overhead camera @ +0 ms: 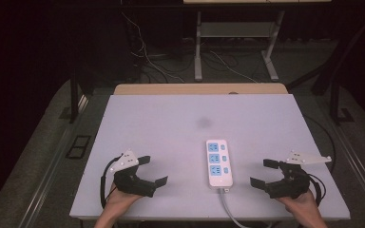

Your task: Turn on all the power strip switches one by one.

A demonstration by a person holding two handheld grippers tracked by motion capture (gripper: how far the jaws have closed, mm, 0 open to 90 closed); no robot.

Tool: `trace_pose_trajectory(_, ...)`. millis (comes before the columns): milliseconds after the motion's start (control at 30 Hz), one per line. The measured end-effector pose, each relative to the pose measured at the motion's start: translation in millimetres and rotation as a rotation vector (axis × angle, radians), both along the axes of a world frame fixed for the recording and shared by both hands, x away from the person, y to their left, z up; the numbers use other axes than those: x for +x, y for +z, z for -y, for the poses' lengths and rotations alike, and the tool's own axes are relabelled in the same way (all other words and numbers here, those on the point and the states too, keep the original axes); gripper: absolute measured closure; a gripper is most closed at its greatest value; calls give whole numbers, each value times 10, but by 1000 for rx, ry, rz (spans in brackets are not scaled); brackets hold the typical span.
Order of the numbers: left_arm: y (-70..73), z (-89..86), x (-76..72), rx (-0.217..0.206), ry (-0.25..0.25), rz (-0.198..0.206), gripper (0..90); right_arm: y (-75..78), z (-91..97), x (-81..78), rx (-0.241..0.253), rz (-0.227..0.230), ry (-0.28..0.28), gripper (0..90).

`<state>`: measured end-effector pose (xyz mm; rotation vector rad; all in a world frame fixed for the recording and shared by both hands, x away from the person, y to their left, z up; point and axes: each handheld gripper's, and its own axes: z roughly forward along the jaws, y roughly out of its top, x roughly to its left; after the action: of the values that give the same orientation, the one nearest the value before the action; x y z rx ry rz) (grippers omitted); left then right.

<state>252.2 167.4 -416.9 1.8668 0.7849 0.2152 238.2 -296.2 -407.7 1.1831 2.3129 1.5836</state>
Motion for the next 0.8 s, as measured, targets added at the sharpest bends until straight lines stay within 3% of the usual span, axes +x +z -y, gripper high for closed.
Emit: trace_pose_trajectory(800,-27,85,-43,15,-56,-28,0,46,-9,35,-55,-38,23,3)
